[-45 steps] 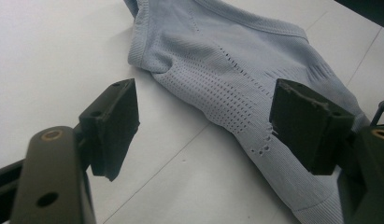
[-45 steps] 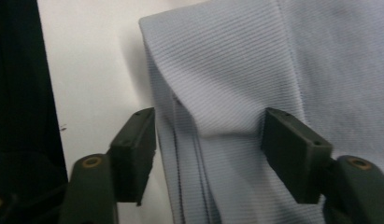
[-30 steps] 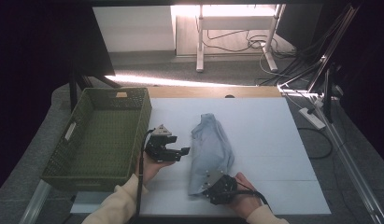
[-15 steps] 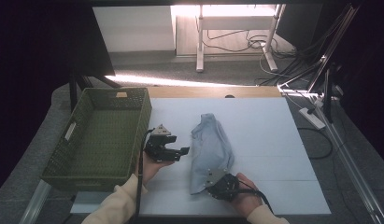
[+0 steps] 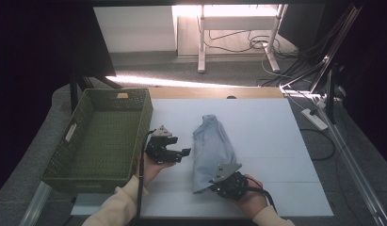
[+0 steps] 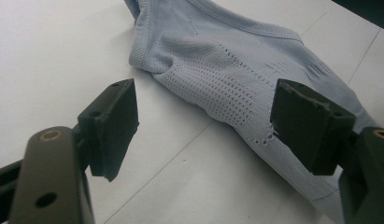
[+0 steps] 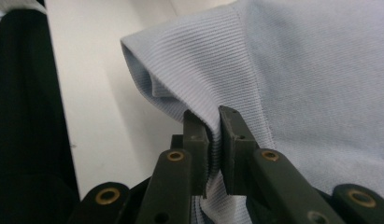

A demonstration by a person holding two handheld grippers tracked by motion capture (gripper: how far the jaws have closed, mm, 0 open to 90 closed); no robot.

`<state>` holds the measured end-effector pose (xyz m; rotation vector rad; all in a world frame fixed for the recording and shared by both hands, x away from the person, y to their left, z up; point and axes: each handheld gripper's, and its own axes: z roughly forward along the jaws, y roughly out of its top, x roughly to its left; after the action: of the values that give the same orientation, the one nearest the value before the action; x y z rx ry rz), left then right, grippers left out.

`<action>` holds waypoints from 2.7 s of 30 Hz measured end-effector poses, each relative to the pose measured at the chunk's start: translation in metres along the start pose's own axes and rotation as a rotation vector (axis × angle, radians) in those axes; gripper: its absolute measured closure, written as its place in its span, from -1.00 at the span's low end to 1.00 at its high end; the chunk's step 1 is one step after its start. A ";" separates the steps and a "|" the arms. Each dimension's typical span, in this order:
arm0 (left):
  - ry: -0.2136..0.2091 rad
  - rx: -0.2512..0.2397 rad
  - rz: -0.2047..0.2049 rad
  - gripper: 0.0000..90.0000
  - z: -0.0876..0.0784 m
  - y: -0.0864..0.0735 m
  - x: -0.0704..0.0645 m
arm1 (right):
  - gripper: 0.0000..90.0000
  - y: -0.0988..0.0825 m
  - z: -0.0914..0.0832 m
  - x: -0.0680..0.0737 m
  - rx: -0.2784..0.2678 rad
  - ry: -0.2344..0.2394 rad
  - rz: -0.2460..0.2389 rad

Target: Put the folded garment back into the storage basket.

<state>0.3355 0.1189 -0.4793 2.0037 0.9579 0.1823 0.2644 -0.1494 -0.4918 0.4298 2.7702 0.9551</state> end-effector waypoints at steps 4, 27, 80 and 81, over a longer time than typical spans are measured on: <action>0.001 -0.003 0.001 -0.46 0.000 0.000 0.000 | 0.83 0.000 -0.009 -0.001 -0.053 0.026 0.033; 0.028 -0.037 -0.058 -0.43 0.029 0.023 0.008 | 0.83 -0.007 -0.014 0.006 -0.071 0.126 0.056; 0.073 0.107 0.019 -0.38 0.124 0.054 0.044 | 0.82 -0.012 -0.017 0.019 -0.029 0.177 0.009; 0.073 0.114 0.021 -0.38 0.126 0.054 0.044 | 0.83 -0.012 -0.017 0.019 -0.028 0.178 0.010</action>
<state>0.4535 0.0498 -0.5229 2.1243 1.0140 0.2179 0.2392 -0.1624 -0.4875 0.3721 2.9104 1.0820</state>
